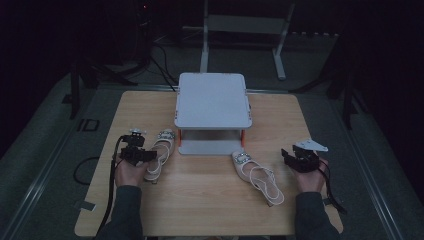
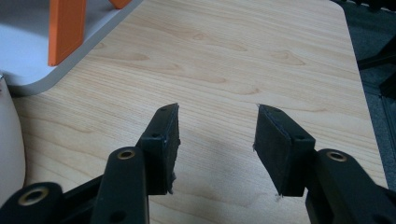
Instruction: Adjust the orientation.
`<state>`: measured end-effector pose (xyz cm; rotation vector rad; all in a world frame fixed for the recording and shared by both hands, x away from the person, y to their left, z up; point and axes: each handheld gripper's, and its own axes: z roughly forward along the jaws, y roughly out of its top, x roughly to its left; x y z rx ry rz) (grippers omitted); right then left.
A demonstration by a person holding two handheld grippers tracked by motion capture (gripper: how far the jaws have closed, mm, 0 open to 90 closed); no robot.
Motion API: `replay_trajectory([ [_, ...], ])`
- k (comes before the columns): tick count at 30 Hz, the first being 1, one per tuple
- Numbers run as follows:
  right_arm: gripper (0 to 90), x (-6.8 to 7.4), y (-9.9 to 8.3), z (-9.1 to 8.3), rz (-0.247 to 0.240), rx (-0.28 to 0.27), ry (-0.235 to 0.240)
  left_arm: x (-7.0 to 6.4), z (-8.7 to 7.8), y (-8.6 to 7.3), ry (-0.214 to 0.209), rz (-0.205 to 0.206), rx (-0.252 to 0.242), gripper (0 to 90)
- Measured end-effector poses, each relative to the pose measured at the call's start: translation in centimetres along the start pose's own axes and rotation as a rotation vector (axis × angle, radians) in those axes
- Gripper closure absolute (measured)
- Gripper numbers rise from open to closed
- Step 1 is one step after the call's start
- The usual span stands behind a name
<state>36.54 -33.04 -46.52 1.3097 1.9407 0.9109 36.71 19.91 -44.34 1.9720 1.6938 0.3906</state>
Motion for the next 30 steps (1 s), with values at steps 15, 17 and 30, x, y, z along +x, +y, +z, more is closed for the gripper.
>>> replay_trajectory([
  [15,49.5,0.0,0.0,0.1,-0.002,0.003,0.001,-1.4,0.5,0.8,0.026,0.008,-0.004,42.6],
  [17,49.5,0.0,-0.1,0.1,0.000,0.003,0.001,-1.2,0.8,0.8,0.039,0.000,0.012,42.8],
  [30,49.3,-0.2,-0.1,0.0,0.005,0.002,-0.001,1.7,1.3,0.5,-0.082,-0.182,0.034,77.5],
])
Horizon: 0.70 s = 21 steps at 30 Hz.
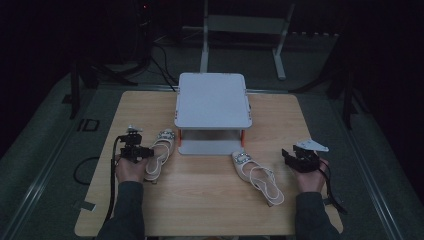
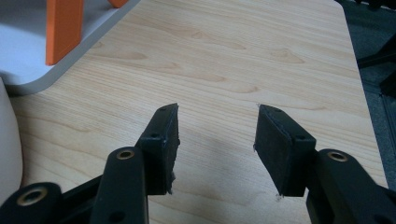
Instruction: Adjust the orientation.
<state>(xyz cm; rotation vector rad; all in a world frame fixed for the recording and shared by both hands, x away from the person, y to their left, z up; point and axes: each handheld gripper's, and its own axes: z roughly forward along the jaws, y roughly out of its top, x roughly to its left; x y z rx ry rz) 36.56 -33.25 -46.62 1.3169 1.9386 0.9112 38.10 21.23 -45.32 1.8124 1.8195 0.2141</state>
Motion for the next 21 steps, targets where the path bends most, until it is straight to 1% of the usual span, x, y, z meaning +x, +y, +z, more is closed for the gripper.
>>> replay_trajectory([
  [1,49.3,0.0,0.0,0.0,0.003,0.001,0.000,0.0,0.0,0.0,0.000,0.000,0.000,79.3],
  [2,49.3,-0.1,0.0,0.0,0.004,0.000,-0.001,0.3,0.0,-0.1,-0.020,-0.020,-0.012,79.9],
  [3,49.3,-0.1,0.0,0.0,0.004,-0.001,-0.001,0.4,0.0,-0.2,-0.026,-0.026,-0.017,80.1],
  [7,49.3,0.0,0.0,-0.1,0.003,-0.003,0.000,0.6,0.0,-0.4,-0.038,-0.047,-0.039,81.1],
  [10,49.3,0.0,0.0,-0.2,0.006,-0.005,0.000,0.9,0.0,-0.4,-0.068,-0.077,-0.051,81.3],
  [11,49.3,-0.1,0.0,-0.2,0.006,-0.006,-0.001,1.0,-0.1,-0.4,-0.076,-0.081,-0.054,81.3],
  [15,49.3,-0.3,-0.1,-0.2,0.014,-0.003,-0.004,1.1,-0.5,-0.2,-0.073,-0.093,-0.078,81.4],
  [16,49.3,-0.3,-0.1,-0.3,0.015,-0.004,-0.005,1.1,-0.7,-0.2,-0.070,-0.099,-0.093,81.5],
  [18,49.3,-0.3,-0.2,-0.3,0.014,-0.005,-0.005,1.2,-0.8,-0.2,-0.070,-0.102,-0.099,81.5],
  [19,49.3,-0.3,-0.2,-0.3,0.014,-0.006,-0.005,1.2,-1.0,-0.3,-0.075,-0.115,-0.108,81.4],
  [21,49.3,-0.3,-0.2,-0.4,0.017,-0.006,-0.005,1.4,-1.2,-0.2,-0.084,-0.124,-0.116,81.4],
])
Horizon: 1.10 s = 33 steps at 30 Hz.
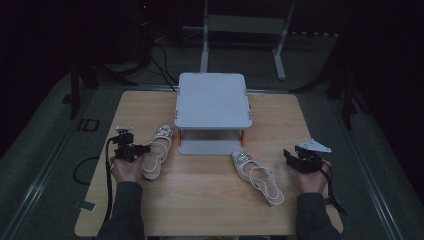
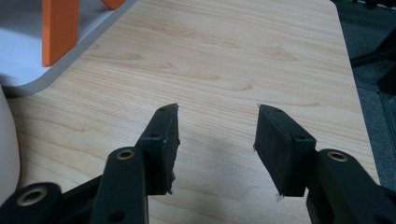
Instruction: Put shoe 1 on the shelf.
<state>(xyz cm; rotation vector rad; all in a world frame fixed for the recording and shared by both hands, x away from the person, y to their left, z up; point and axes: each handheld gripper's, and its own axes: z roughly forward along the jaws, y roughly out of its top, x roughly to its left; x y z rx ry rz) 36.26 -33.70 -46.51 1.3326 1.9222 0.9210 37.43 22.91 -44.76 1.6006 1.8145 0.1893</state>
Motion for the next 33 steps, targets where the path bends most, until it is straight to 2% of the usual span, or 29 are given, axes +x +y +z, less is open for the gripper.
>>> replay_trajectory([
  [20,47.4,0.1,0.0,0.0,0.001,0.002,-0.005,0.1,-2.8,3.3,-0.028,-0.065,-0.089,81.1],
  [33,47.2,0.0,0.0,0.1,0.006,0.001,-0.008,-1.1,-5.4,6.2,-0.027,-0.058,-0.144,81.0],
])
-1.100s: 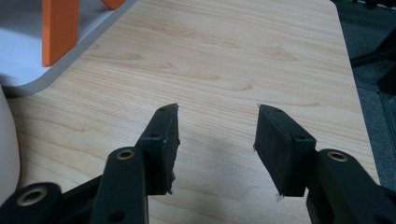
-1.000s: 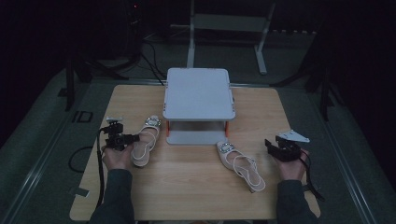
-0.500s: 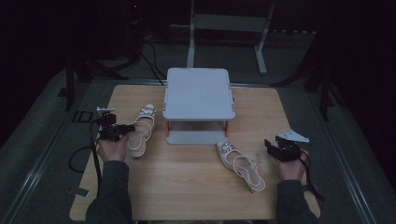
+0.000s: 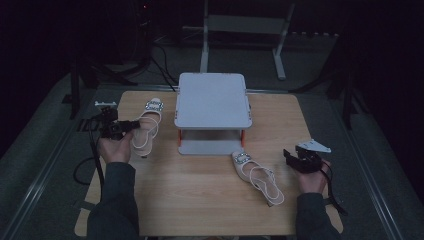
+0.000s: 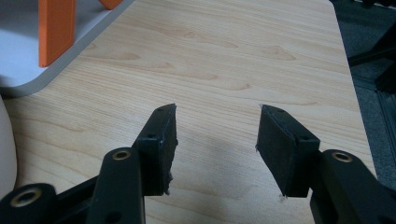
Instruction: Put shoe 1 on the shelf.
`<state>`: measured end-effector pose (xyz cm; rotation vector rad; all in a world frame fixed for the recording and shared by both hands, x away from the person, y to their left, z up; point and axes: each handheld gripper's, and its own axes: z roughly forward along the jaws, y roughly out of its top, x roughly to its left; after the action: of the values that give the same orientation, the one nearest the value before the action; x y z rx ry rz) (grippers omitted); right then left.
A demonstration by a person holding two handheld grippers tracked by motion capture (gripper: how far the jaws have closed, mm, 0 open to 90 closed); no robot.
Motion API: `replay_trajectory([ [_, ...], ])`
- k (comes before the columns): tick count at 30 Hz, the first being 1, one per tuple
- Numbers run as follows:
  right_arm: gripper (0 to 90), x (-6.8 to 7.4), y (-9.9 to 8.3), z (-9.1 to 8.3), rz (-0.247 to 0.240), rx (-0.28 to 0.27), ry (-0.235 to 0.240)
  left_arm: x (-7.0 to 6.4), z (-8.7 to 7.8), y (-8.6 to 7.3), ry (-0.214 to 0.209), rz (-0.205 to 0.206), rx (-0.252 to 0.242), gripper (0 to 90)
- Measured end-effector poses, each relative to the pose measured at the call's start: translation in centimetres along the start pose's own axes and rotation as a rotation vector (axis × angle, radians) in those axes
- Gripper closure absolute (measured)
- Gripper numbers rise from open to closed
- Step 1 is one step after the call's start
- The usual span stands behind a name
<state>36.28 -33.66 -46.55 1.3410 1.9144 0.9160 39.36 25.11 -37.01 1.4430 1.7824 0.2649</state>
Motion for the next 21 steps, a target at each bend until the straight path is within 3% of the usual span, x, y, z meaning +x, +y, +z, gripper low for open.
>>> replay_trajectory([
  [13,47.2,0.0,0.0,0.0,0.002,0.000,-0.003,-2.7,-1.1,3.5,-0.016,-0.001,-0.036,80.8],
  [21,47.2,-0.1,0.0,0.0,0.002,0.000,-0.004,-5.1,-2.0,5.8,-0.022,-0.003,-0.061,80.7],
])
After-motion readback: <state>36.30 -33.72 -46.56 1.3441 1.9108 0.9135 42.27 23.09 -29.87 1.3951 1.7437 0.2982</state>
